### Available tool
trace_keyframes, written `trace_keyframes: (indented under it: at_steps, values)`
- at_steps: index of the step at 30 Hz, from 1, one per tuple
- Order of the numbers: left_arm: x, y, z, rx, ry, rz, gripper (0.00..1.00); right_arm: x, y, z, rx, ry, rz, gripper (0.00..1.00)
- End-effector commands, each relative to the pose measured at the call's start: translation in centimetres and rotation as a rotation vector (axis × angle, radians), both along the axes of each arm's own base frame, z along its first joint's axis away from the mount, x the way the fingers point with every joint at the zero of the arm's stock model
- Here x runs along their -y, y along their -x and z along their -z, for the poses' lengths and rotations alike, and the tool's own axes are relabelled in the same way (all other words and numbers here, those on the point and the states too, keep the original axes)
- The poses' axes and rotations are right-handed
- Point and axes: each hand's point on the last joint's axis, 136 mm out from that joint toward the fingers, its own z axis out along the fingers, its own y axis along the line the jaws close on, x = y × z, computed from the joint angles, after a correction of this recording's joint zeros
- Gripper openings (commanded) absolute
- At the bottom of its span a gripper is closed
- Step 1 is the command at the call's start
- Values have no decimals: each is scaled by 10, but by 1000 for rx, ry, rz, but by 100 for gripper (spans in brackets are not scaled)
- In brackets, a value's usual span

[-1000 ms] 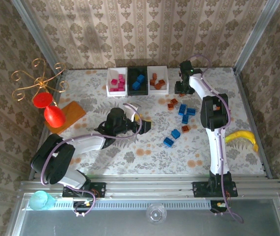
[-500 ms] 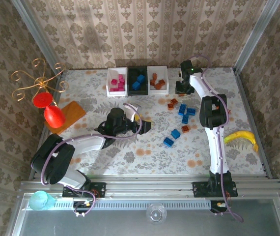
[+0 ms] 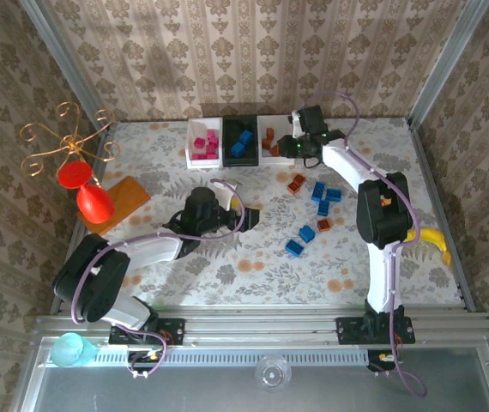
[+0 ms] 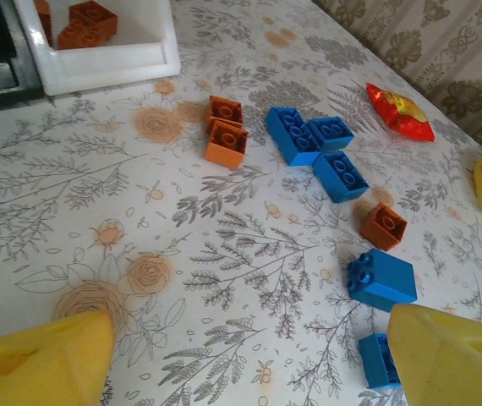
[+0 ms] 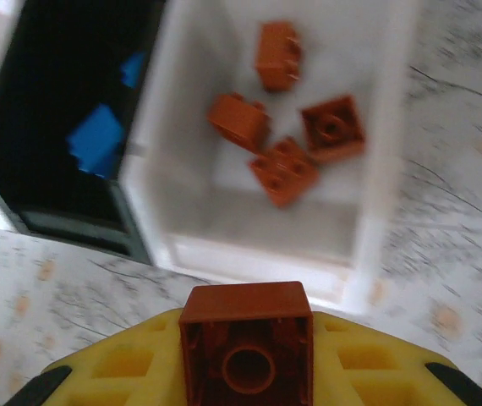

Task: Sort the legos into containers by color
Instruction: Place the lego in the container.

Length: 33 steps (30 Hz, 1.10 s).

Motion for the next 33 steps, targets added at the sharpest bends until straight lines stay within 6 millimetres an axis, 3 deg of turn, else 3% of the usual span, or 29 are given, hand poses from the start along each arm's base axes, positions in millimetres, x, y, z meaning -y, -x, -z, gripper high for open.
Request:
trace_keyframes:
  at_steps: [1,6,10,16,21,24,28,33]
  values:
    - [-4,-3,-15,11,33,-29,85,-9,-27,-1,47,-29,20,33]
    - [-6,-1,-17,9,34,-33,85,-8,-68,-2,113,-4,84,36]
    - [-10,2,-19,10,27,-39,85,0,-95,-1,154,55,150,44]
    - [-16,3,-19,20,7,-51,86,3,-106,-33,217,75,151,55]
    - [-5,2,-14,4,-2,-2,86,1,-69,-61,216,32,109,60]
    - [10,3,-5,-19,-24,46,86,11,-26,-59,205,16,110,65]
    - [30,7,11,-30,-91,106,85,37,37,-43,171,23,165,69]
    - [59,36,28,-10,-185,203,85,74,94,-26,125,43,247,79]
